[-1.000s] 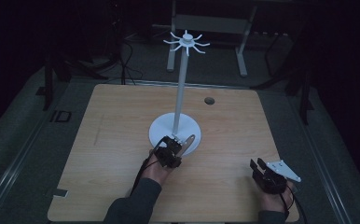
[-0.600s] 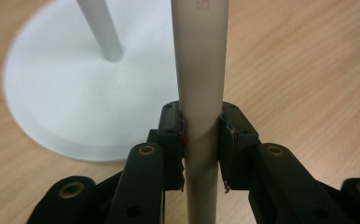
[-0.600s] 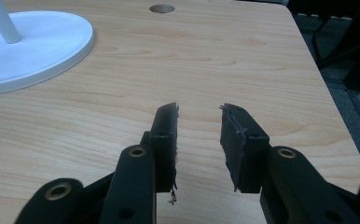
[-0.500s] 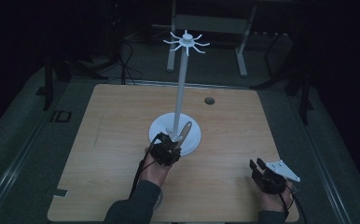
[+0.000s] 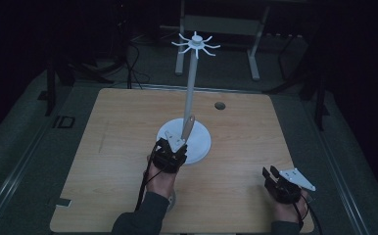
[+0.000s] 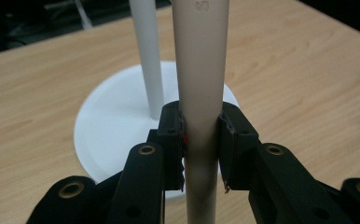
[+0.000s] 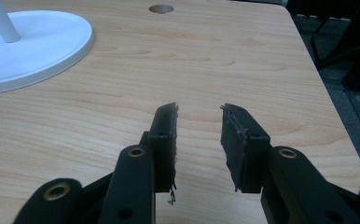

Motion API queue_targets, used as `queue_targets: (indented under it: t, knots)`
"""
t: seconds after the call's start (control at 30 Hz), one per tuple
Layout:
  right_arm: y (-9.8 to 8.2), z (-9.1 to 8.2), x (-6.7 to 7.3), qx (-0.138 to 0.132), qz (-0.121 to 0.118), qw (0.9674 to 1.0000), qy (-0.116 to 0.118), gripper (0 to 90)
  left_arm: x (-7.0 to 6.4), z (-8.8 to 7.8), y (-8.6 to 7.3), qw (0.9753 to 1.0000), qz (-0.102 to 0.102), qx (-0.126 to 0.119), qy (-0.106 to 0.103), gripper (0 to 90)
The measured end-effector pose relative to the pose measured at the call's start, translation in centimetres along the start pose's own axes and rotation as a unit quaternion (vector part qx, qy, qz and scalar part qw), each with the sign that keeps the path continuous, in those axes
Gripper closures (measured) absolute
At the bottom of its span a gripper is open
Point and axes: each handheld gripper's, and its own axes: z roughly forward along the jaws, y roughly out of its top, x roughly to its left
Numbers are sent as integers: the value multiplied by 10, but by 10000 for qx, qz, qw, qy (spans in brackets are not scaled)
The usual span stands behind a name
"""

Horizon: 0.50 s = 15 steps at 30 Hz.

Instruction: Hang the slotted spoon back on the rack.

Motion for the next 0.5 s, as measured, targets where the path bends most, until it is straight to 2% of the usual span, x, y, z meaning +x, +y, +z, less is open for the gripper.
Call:
queue_targets:
  t: [0.07,0.13,0.2,0.5]
  knots:
    - [0,0,0,-2,0,10000,0,654,-1,-2,1,9999,-26,-131,84,730]
    - [0,0,0,-3,-1,10000,-1,654,-1,-2,1,9999,-26,-131,84,731]
    - [0,0,0,-6,-4,10000,-1,654,-3,-6,2,9993,-65,-330,185,731]
    - [0,0,0,-18,-32,10000,-7,652,-9,-12,10,9961,-162,-745,433,731]
